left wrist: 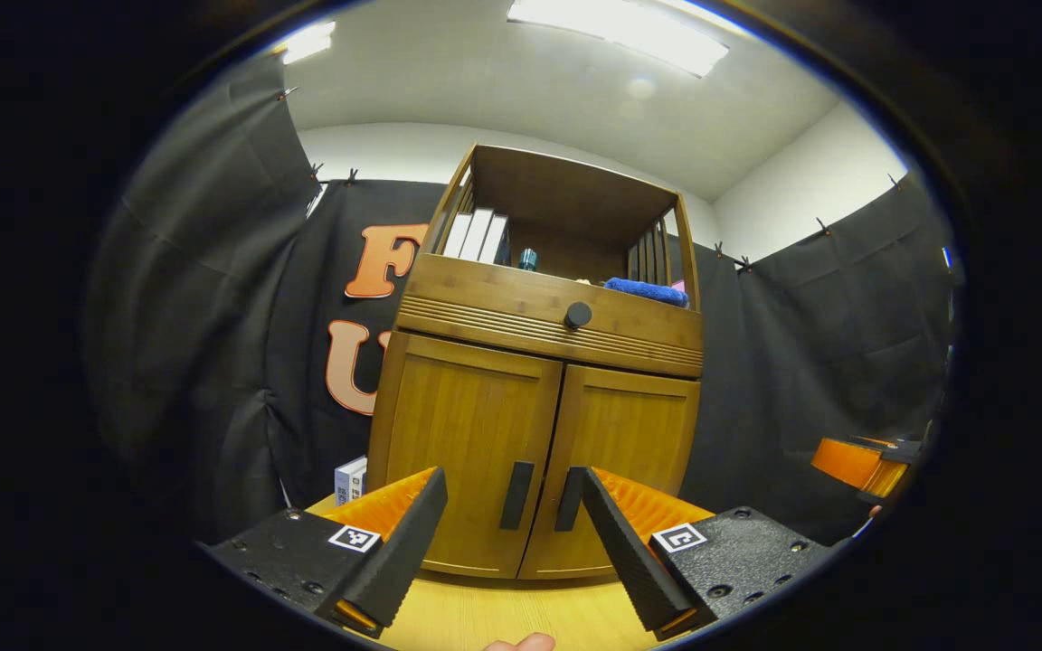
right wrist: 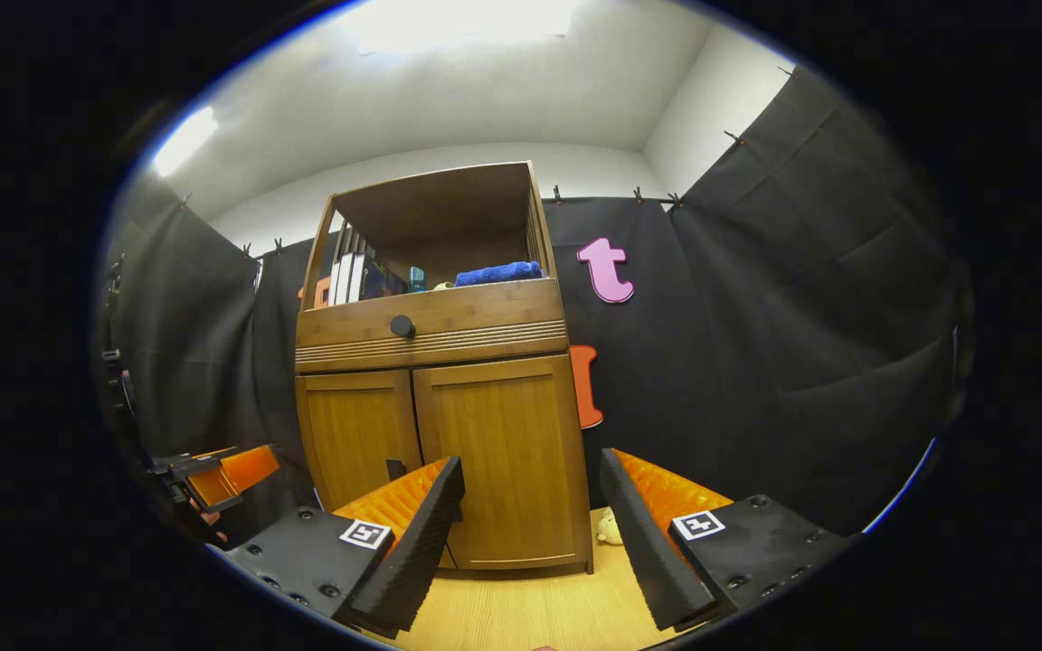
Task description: Open the right door of the double-door shoe cabinet with the right hand, and open the left door with the left hand.
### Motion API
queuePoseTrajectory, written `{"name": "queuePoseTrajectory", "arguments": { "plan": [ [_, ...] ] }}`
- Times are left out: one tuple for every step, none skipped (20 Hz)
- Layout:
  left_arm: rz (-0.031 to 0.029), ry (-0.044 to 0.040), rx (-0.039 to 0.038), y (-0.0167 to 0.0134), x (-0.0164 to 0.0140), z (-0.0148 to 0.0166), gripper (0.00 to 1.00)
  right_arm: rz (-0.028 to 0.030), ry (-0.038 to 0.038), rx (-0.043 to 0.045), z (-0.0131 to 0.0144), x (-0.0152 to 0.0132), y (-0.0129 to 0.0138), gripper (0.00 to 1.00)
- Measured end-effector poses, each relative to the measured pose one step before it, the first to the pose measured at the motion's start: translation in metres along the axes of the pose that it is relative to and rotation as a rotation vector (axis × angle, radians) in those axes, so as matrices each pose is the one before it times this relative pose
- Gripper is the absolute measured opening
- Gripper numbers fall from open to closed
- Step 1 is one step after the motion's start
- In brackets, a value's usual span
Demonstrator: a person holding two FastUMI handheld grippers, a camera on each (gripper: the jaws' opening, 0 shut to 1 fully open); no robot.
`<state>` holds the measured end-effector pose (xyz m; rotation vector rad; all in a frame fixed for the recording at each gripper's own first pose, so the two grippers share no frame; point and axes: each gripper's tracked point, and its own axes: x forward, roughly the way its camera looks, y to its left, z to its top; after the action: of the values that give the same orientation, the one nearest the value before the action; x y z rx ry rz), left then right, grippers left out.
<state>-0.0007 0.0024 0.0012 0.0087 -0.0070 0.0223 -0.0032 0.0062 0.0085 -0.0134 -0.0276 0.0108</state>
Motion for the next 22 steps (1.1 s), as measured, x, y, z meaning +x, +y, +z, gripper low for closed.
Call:
{"name": "queuePoseTrajectory", "arguments": {
  "plan": [
    [0.00234,-0.00139,0.00347,-0.00008,-0.00015,0.00052,0.95,0.00376,0.00102,0.00009,0.00027,0.00043,0.00119,0.97],
    [0.00246,-0.00058,0.00220,0.00045,0.00014,-0.00010,0.91,0.00391,0.00018,-0.00296,0.00020,0.00178,0.00122,0.97],
    [0.00129,-0.00031,0.00107,0.00027,-0.00002,-0.00011,0.91,0.00449,-0.00220,-0.00439,0.00081,0.00218,0.00033,0.89],
    [0.00165,-0.00047,0.00090,0.00036,-0.00024,-0.00014,0.92,0.00703,-0.00503,-0.00394,0.00070,0.00400,0.00159,0.89],
    [0.00647,-0.00071,0.00141,0.00117,-0.00020,-0.00008,0.92,0.01119,-0.00726,-0.00284,0.00214,0.00570,0.00353,0.89],
    [0.00633,-0.00309,0.00152,0.00020,0.00067,0.00059,0.92,0.01574,-0.00462,-0.00286,0.00103,0.00695,0.00397,0.97],
    [0.00561,-0.00350,-0.00069,0.00019,0.00016,0.00029,0.92,0.01601,-0.00299,-0.00400,0.00116,0.00704,0.00406,0.97],
    [0.00250,-0.00107,-0.00090,0.00057,0.00106,-0.00068,0.92,0.01510,-0.00818,-0.00508,0.00179,0.00817,0.00458,0.97],
    [0.00241,0.00144,-0.00017,0.00072,0.00043,-0.00047,0.92,0.01432,-0.00933,-0.00536,0.00349,0.00843,0.00465,0.97],
    [0.00391,0.00381,0.00144,0.00086,0.00009,-0.00119,0.92,0.01741,-0.01109,-0.00692,0.00242,0.00984,0.00673,0.97],
    [0.00598,0.00371,0.00316,0.00129,-0.00017,-0.00094,0.92,0.01602,-0.01312,-0.01099,0.00272,0.00916,0.00563,0.97],
    [0.00925,0.00112,0.00367,0.00078,0.00054,-0.00046,0.92,0.01712,-0.01260,-0.00718,0.00126,0.01086,0.00684,0.97],
    [0.01108,-0.00069,0.00448,0.00141,0.00066,-0.00040,0.95,0.01761,-0.01314,-0.00194,0.00085,0.01096,0.00657,0.97],
    [0.01364,-0.00322,0.00456,0.00138,0.00182,-0.00060,0.94,0.02145,-0.01377,0.00142,-0.00008,0.01214,0.00795,0.97],
    [0.01542,-0.00339,0.00498,0.00159,0.00094,0.00034,0.94,0.02284,-0.00992,0.00554,-0.00235,0.01293,0.00941,0.93],
    [0.01458,-0.00222,0.00443,0.00080,0.00054,-0.00027,0.94,0.02396,-0.00408,0.00553,-0.00572,0.01239,0.00858,0.97],
    [0.01210,-0.00311,0.00284,0.00119,0.00037,0.00053,0.94,0.01770,0.00157,-0.00101,-0.00821,0.01519,0.00680,0.97],
    [0.01203,-0.00709,-0.00054,0.00111,-0.00048,0.00112,0.94,0.01055,0.00153,-0.00259,-0.00849,0.01476,0.00521,0.98],
    [0.00985,-0.00595,-0.00210,0.00088,-0.00036,0.00120,0.94,0.01314,0.00106,-0.00526,-0.00842,0.01548,0.00730,0.97],
    [0.01192,-0.00296,-0.00268,0.00039,0.00113,0.00030,0.94,0.01162,-0.00142,-0.00780,-0.00860,0.01552,0.00781,0.97],
    [0.01257,0.00327,-0.00139,0.00165,0.00022,-0.00081,0.94,-0.00351,0.01348,-0.00835,-0.01238,0.01348,0.00352,0.97],
    [0.01369,0.00123,-0.00128,0.00131,-0.00081,-0.00070,0.91,-0.00931,0.01086,-0.00231,-0.01241,0.01162,0.00298,0.97]
  ]
}}
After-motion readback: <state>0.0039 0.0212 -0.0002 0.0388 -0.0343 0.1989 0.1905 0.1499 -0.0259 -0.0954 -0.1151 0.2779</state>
